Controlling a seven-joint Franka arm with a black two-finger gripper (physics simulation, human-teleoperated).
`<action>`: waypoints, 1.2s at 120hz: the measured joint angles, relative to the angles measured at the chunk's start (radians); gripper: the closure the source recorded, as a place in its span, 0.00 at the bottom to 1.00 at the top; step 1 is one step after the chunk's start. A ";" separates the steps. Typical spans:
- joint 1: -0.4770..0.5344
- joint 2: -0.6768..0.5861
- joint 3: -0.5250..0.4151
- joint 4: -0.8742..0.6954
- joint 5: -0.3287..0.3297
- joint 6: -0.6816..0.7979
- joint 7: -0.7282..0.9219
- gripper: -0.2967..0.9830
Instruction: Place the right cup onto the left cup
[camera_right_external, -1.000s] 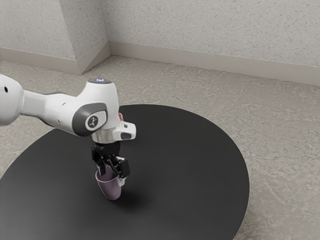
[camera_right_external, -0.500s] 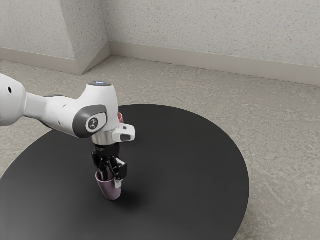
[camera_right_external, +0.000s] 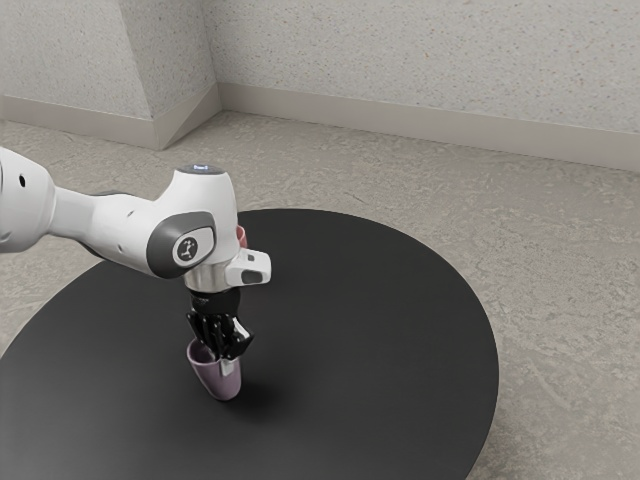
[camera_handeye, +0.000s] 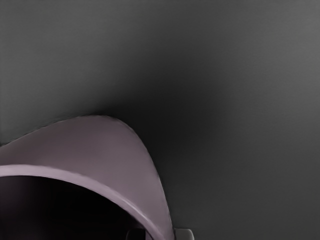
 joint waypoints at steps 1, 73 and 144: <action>0.000 0.000 0.000 0.000 0.000 0.000 0.000 0.79; -0.009 -0.100 0.013 0.125 0.040 -0.133 -0.013 0.84; 0.033 -0.026 0.136 0.366 0.135 -0.312 0.001 0.85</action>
